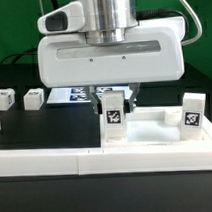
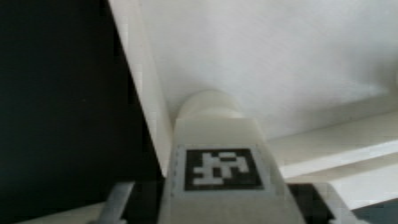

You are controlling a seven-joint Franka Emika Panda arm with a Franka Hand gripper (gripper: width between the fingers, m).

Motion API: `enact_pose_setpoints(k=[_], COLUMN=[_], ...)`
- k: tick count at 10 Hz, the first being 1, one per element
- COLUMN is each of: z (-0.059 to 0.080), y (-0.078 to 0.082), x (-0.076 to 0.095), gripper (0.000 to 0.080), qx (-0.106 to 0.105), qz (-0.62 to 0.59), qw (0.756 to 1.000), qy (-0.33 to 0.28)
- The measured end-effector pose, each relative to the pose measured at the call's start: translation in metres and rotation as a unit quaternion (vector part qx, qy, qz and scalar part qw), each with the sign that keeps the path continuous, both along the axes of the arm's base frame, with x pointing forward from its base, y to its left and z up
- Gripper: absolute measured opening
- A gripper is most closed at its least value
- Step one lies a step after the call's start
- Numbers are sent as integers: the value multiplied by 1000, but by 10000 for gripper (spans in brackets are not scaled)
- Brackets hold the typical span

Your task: Assemble square table

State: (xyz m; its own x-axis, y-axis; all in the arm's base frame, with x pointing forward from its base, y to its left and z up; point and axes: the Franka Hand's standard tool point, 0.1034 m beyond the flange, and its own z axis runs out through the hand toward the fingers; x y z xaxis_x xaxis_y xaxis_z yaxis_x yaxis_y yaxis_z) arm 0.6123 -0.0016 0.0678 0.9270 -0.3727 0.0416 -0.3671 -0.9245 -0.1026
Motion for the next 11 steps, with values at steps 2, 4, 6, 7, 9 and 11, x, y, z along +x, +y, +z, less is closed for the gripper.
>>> enact_pose_setpoints(k=[2, 4, 6, 7, 9, 11], z=[1, 0, -2, -3, -3, -3], y=[3, 3, 8, 12, 13, 13], x=[6, 9, 10, 12, 14, 14], gripper=[287, 287, 288, 288, 289, 289], qx=[7, 21, 30, 39, 64, 64], qz=[-127, -269, -405, -487, -602, -611], qw=[992, 962, 912, 870, 791, 784], qy=[4, 27, 54, 71, 85, 86])
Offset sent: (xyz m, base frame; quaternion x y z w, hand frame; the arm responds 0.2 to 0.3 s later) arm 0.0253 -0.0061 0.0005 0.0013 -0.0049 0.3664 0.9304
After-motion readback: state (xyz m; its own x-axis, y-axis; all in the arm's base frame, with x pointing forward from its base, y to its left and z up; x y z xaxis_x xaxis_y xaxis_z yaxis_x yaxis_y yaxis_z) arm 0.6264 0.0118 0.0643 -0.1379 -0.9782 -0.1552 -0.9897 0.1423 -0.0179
